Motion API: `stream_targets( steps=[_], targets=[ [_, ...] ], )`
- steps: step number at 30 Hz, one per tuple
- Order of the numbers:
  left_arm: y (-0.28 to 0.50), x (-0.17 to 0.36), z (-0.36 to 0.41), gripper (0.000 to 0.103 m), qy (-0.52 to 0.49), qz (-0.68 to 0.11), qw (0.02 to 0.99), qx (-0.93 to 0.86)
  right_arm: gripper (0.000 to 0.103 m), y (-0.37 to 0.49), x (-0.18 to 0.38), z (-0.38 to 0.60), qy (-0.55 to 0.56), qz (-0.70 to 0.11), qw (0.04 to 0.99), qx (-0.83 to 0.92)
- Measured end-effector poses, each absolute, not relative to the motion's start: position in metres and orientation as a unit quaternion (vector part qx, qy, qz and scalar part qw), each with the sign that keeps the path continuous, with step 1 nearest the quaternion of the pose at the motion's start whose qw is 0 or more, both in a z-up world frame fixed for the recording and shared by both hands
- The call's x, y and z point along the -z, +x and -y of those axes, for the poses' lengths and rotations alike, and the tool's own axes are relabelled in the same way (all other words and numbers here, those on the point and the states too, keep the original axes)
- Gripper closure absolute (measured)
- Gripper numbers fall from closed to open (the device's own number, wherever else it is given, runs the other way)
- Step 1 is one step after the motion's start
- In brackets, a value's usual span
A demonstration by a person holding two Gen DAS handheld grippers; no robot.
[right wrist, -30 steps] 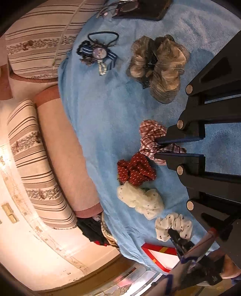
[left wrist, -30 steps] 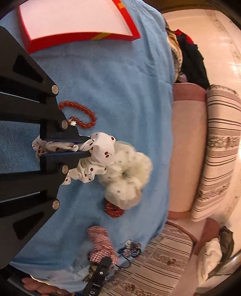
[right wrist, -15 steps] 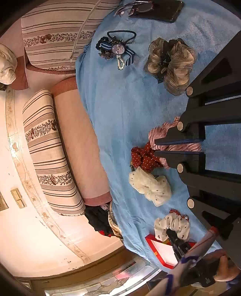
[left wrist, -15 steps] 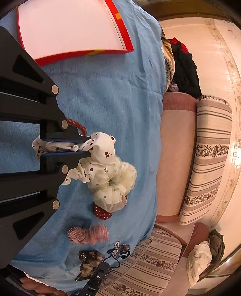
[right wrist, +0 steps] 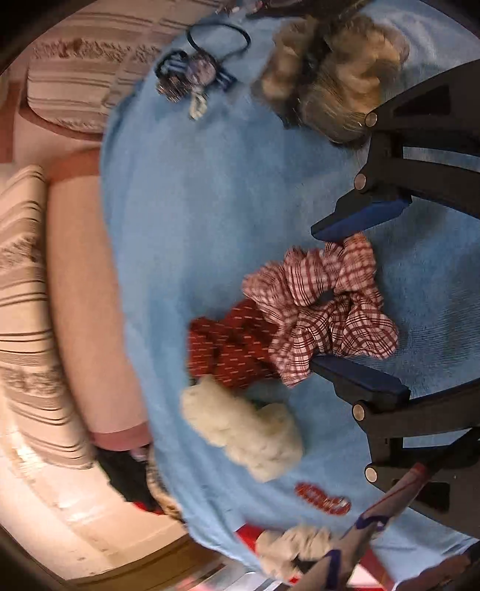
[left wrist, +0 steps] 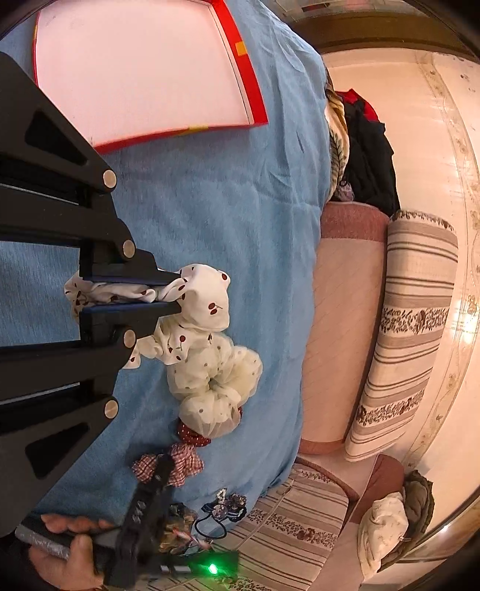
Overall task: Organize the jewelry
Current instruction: 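Lift and carry both held scrunchies over the red-rimmed tray with both tools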
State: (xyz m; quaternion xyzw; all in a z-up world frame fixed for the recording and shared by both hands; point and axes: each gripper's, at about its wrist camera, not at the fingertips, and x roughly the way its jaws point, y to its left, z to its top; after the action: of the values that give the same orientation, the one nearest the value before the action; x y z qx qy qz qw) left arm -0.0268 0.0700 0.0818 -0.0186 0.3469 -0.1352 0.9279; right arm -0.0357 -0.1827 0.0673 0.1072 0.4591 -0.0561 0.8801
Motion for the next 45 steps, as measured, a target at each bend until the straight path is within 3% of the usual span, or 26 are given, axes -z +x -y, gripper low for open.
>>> stream_targets(
  steps=[1, 2, 4, 14, 28, 45],
  targets=[
    [-0.027, -0.083, -0.074, 0.095, -0.021, -0.347, 0.928, 0.132, 0.076, -0.035, -0.064, 0.182, 0.105, -0.463, 0.878, 0.057],
    [-0.027, -0.084, -0.078, 0.095, -0.023, -0.346, 0.929, 0.129, 0.083, -0.034, -0.063, 0.182, 0.104, -0.466, 0.877, 0.059],
    [-0.027, -0.086, -0.088, 0.095, -0.03, -0.345, 0.93, 0.121, 0.088, -0.037, -0.069, 0.184, 0.114, -0.456, 0.881, 0.058],
    [-0.03, -0.103, -0.126, 0.095, -0.059, -0.33, 0.937, 0.099, 0.088, -0.078, -0.131, 0.154, 0.108, -0.366, 0.924, 0.025],
    [-0.018, -0.128, -0.232, 0.095, -0.105, -0.321, 0.941, 0.016, 0.088, -0.033, -0.187, 0.015, 0.078, -0.387, 0.91, -0.127],
    [0.033, -0.095, -0.376, 0.095, -0.144, -0.378, 0.909, -0.104, 0.088, 0.08, -0.146, -0.161, 0.035, -0.449, 0.864, -0.226]
  ],
)
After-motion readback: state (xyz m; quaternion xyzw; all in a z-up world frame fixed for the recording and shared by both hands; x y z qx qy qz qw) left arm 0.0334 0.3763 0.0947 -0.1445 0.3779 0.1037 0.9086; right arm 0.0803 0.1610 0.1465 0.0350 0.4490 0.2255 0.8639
